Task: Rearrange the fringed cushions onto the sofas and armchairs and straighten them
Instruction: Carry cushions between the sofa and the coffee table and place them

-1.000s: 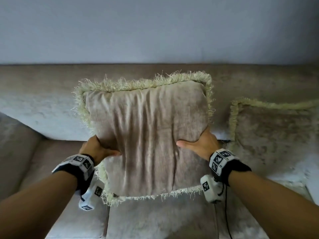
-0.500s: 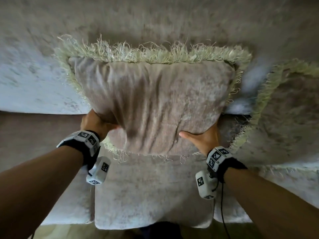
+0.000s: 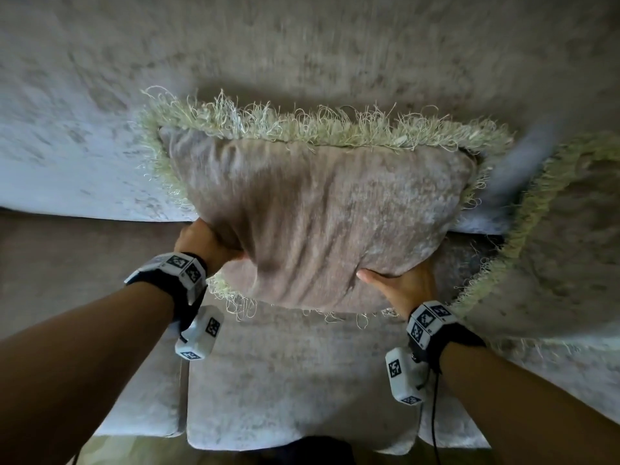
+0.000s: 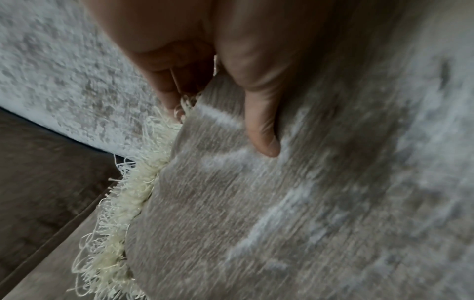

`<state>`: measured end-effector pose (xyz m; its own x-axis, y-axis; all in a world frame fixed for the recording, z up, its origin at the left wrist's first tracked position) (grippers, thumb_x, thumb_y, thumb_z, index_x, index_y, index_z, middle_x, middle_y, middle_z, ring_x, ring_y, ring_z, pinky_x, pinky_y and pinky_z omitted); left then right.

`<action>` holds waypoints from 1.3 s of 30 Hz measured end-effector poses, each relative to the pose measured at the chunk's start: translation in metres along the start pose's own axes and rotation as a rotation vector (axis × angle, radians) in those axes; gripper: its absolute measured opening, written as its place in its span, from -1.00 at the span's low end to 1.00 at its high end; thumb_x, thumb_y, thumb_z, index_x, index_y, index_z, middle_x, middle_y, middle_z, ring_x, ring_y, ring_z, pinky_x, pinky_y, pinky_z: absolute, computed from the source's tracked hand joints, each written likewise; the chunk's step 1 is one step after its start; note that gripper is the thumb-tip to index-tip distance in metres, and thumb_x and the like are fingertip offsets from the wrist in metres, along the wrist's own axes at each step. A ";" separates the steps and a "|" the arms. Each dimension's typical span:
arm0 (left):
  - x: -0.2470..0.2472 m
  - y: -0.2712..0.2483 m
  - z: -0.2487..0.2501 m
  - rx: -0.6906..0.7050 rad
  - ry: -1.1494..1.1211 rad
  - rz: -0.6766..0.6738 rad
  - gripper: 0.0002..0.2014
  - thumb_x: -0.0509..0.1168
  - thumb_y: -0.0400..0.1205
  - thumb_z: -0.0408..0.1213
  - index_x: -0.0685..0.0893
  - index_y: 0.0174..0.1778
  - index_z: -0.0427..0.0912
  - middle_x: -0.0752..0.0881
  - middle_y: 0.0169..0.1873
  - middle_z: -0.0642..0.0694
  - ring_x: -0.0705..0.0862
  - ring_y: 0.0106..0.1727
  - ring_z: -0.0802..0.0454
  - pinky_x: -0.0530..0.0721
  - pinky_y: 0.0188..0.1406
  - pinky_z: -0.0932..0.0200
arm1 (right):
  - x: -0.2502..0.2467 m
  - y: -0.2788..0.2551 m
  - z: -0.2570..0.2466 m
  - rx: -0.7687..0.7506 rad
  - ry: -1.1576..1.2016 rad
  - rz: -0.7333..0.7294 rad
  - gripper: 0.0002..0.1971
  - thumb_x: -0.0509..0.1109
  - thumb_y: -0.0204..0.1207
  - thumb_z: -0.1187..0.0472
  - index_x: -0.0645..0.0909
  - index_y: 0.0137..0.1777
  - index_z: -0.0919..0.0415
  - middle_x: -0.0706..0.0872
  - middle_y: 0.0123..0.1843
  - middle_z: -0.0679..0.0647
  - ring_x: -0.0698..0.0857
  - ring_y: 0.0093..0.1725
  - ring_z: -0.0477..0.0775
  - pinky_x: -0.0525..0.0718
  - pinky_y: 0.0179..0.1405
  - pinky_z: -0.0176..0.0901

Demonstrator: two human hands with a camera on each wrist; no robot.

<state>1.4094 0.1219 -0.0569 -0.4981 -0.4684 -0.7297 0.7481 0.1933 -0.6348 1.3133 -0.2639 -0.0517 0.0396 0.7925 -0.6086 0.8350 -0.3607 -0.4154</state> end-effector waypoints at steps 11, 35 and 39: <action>-0.057 -0.072 -0.011 0.086 -0.015 0.056 -0.25 0.54 0.46 0.18 0.51 0.53 -0.01 0.66 0.44 -0.08 0.62 0.43 -0.15 0.60 0.41 -0.10 | 0.008 -0.026 -0.037 0.363 -0.491 -0.025 0.28 0.67 0.27 -0.26 0.02 0.67 0.53 0.25 0.65 0.47 0.38 0.59 0.47 0.48 0.47 0.26; -0.171 -0.615 -0.551 -0.528 -0.238 0.523 -0.49 0.35 0.51 0.31 0.61 0.34 0.21 0.76 0.23 0.04 0.72 0.23 -0.14 0.71 0.24 -0.09 | 0.308 -0.671 -0.436 -1.275 -0.869 -0.713 -0.25 0.52 0.27 -0.45 0.62 0.24 0.14 0.77 0.16 0.07 0.71 0.19 0.17 0.69 0.21 0.07; -0.137 -0.719 -0.635 -0.708 -0.305 0.559 -0.51 0.36 0.52 0.29 0.61 0.32 0.20 0.75 0.23 -0.03 0.72 0.21 -0.16 0.72 0.23 -0.11 | 0.363 -0.802 -0.424 -1.504 -0.993 -0.801 -0.28 0.46 0.30 -0.49 0.61 0.20 0.10 0.75 0.15 0.05 0.69 0.07 0.12 0.69 0.11 0.04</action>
<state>0.6616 0.5941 0.3380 0.0625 -0.3354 -0.9400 0.3545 0.8879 -0.2932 0.8902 0.5219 0.3469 -0.3406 -0.1660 -0.9254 0.2333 0.9386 -0.2543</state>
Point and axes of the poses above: each hand's wrist, its own y-axis towards the middle knuckle, its own x-axis out of the palm, z = x × y, the point moved 10 cm from there along y, towards the middle knuckle
